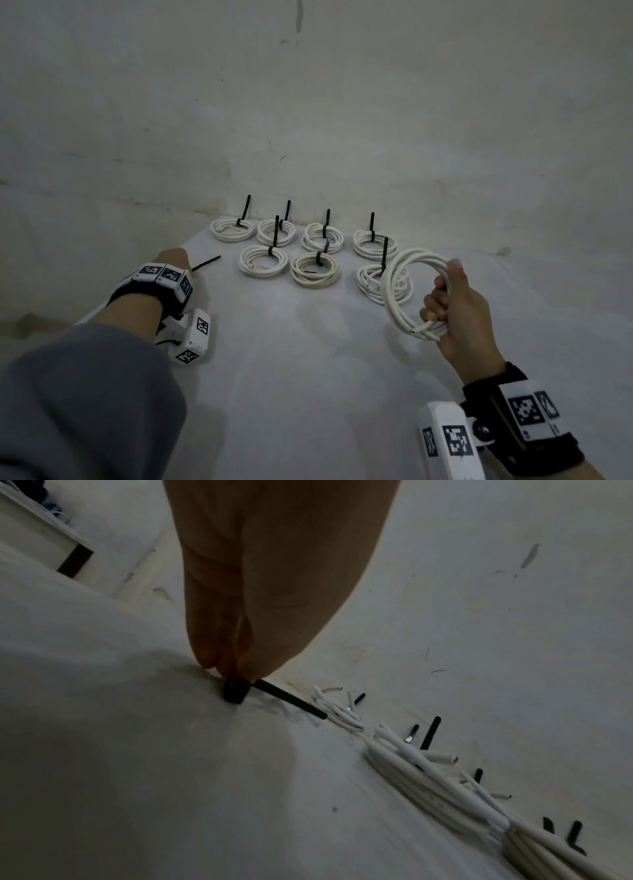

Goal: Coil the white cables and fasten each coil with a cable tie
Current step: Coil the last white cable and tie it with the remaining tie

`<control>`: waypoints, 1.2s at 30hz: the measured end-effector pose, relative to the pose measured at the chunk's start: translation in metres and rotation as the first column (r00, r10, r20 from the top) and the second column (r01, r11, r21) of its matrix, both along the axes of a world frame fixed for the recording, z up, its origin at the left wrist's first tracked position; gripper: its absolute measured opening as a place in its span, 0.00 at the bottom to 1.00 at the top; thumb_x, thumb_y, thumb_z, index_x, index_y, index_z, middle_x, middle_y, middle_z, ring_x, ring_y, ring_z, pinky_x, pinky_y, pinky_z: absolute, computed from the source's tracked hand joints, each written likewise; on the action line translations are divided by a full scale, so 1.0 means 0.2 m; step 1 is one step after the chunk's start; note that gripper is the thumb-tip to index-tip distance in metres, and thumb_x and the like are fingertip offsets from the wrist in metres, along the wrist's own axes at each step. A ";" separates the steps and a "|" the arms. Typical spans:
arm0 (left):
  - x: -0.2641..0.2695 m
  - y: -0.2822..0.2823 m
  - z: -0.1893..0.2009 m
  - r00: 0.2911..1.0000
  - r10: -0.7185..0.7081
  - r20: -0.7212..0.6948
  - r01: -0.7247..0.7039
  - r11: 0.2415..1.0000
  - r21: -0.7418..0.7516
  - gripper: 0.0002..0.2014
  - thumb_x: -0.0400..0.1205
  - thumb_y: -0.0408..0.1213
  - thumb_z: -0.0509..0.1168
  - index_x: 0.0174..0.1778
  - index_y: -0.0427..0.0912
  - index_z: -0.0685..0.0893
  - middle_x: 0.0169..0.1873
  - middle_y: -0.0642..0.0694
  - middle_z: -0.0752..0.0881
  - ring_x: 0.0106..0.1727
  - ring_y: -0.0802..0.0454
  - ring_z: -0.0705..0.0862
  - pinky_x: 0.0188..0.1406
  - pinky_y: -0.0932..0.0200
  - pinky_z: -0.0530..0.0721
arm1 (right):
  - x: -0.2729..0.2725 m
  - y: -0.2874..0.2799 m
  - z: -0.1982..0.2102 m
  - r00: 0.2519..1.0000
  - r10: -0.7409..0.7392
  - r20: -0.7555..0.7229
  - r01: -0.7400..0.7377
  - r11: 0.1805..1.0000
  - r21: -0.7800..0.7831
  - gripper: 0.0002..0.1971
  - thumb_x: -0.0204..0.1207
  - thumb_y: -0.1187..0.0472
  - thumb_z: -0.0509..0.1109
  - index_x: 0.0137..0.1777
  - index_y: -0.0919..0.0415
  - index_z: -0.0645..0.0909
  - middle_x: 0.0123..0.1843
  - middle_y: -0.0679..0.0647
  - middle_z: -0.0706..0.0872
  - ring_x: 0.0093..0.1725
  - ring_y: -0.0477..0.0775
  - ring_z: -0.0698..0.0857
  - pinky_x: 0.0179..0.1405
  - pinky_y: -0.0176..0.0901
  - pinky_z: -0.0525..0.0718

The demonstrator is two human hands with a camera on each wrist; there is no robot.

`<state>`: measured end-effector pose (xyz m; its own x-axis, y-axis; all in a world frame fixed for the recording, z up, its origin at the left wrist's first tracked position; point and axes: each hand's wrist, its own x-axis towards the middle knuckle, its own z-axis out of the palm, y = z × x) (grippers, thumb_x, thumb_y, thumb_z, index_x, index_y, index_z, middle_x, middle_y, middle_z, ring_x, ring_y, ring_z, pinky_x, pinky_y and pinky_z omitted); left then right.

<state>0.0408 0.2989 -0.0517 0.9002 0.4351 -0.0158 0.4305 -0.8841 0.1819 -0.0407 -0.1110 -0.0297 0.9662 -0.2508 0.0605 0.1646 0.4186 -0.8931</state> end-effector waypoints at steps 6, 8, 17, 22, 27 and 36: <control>-0.06 -0.26 0.17 0.954 -0.044 0.296 0.209 0.804 -0.556 0.06 0.79 0.26 0.65 0.38 0.29 0.86 0.37 0.33 0.87 0.31 0.43 0.85 0.36 0.55 0.89 | 0.01 0.01 0.00 1.000 -0.016 0.004 0.017 1.000 -0.003 0.20 0.81 0.47 0.62 0.33 0.61 0.71 0.17 0.47 0.62 0.17 0.45 0.62 0.15 0.33 0.66; -0.17 -0.47 0.28 0.909 -0.073 0.409 0.361 0.627 -0.691 0.08 0.78 0.21 0.66 0.34 0.33 0.85 0.31 0.37 0.85 0.25 0.53 0.81 0.27 0.66 0.86 | 0.00 0.01 0.00 1.000 -0.028 0.011 0.028 1.000 -0.009 0.20 0.82 0.48 0.62 0.33 0.61 0.71 0.17 0.47 0.62 0.17 0.45 0.62 0.15 0.33 0.66; -0.69 -1.15 0.43 0.762 -0.512 0.398 0.559 0.208 -0.803 0.07 0.79 0.23 0.66 0.41 0.36 0.89 0.29 0.46 0.87 0.25 0.61 0.81 0.27 0.69 0.82 | -0.02 0.00 0.02 0.975 -0.169 0.144 0.180 0.981 -0.069 0.20 0.82 0.49 0.63 0.33 0.62 0.72 0.17 0.48 0.64 0.17 0.46 0.63 0.17 0.36 0.68; -0.67 -1.28 0.37 0.782 -0.432 0.449 0.581 0.244 -0.777 0.06 0.79 0.27 0.69 0.50 0.31 0.88 0.32 0.44 0.87 0.30 0.58 0.87 0.34 0.66 0.87 | -0.07 0.02 0.04 0.934 -0.177 0.309 0.250 0.945 -0.212 0.22 0.78 0.48 0.65 0.31 0.67 0.73 0.14 0.48 0.67 0.14 0.47 0.67 0.19 0.40 0.69; -0.67 -1.35 0.37 0.761 -0.363 0.538 0.633 0.232 -0.738 0.10 0.78 0.26 0.69 0.54 0.32 0.86 0.39 0.43 0.85 0.32 0.51 0.89 0.39 0.59 0.89 | -0.11 0.03 0.06 0.940 -0.151 0.306 0.243 0.926 -0.288 0.25 0.73 0.45 0.66 0.33 0.70 0.81 0.13 0.50 0.72 0.14 0.50 0.72 0.16 0.37 0.72; -0.64 -1.38 0.35 0.720 -0.434 0.542 0.678 0.270 -0.684 0.10 0.81 0.23 0.62 0.51 0.36 0.87 0.42 0.43 0.87 0.40 0.48 0.89 0.45 0.56 0.89 | -0.08 0.01 0.06 0.997 0.007 0.077 0.005 0.989 -0.151 0.24 0.80 0.54 0.67 0.53 0.81 0.79 0.16 0.48 0.63 0.17 0.46 0.63 0.17 0.37 0.67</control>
<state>-0.0869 0.0230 0.0176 0.9405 -0.2865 0.1825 -0.2618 -0.2690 0.9269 -0.0562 -0.1096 -0.0181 0.9575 -0.2319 0.1718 0.2349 0.2803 -0.9307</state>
